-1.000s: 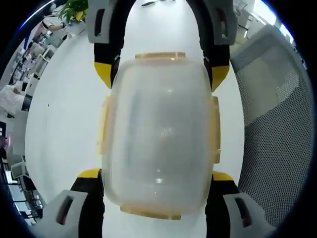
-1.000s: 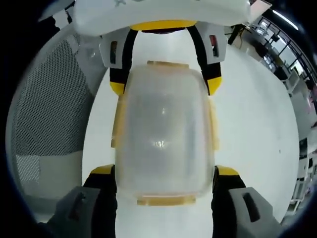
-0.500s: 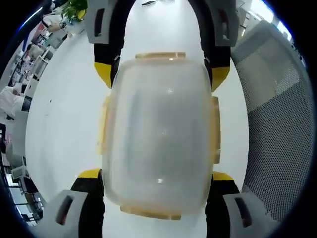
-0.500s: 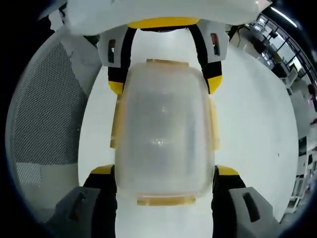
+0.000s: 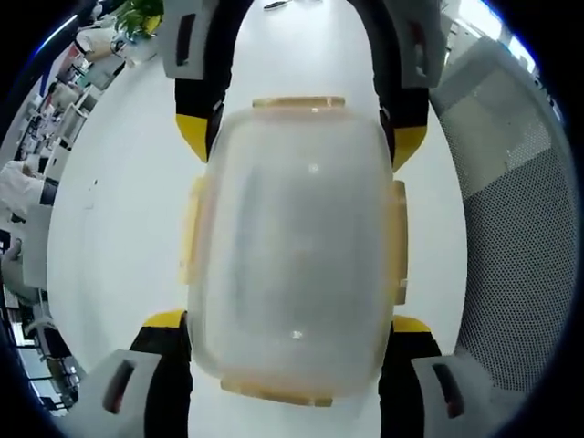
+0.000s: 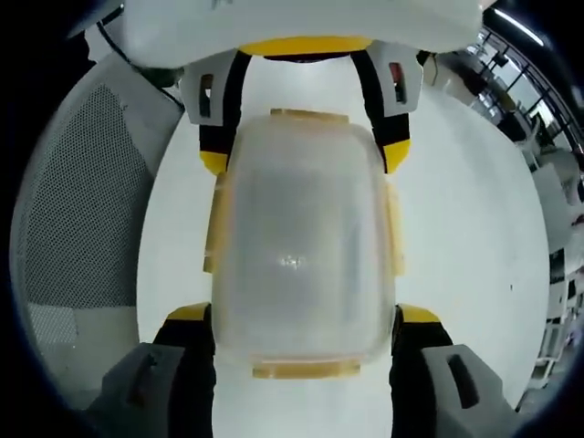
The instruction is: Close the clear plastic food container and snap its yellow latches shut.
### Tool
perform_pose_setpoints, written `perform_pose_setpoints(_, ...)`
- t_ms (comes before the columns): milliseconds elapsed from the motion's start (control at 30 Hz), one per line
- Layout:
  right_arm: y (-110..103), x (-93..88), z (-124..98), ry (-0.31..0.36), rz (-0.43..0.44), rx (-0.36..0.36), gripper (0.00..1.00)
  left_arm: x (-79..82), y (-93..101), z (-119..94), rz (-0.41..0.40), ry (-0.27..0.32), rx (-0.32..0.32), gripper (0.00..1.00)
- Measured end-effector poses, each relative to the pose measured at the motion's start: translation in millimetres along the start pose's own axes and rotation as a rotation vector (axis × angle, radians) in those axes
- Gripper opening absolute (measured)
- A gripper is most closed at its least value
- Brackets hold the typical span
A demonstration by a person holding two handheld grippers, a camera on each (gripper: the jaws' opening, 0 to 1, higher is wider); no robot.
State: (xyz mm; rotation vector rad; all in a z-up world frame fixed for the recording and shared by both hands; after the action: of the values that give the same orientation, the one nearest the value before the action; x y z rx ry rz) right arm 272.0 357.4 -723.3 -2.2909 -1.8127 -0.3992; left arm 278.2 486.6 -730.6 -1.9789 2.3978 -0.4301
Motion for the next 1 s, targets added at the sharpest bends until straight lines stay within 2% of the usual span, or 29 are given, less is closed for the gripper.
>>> perform_pose_setpoints(100, 1.3, 1.5, -0.1, 0.001, 0.006, -0.001, 0.76, -0.8, -2.3, 0.4, -0.011, 0.012, 0.008, 0.83)
perform_pose_setpoints(200, 3.9, 4.8, 1.4, 0.008, 0.03, -0.007, 0.76, -2.0, -5.0, 4.1, 0.026, -0.005, 0.037, 0.84)
perform_pose_setpoints(700, 21.8, 12.6, 3.9, -0.007, 0.021, -0.012, 0.76, -11.4, -24.1, 4.9, 0.013, 0.025, 0.038, 0.84)
perform_pose_setpoints(1000, 34.2, 16.4, 5.7, -0.012, 0.007, -0.012, 0.76, -15.5, -34.6, 7.2, 0.012, 0.022, 0.04, 0.84)
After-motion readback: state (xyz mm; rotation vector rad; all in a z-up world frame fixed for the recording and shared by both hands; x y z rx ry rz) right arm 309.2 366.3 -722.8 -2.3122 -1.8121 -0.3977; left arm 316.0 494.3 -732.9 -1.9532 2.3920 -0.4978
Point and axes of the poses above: the point that each gripper's makers call its tool centre point, and the gripper's own axes: z roughly forward along the fingers, y roughly to its right, x roughly out of its top, the point moved 9 cm from there along -z, roughly backward along the fingers, and after that the axes turned 13 degrees about z, right-handed, at the moved point
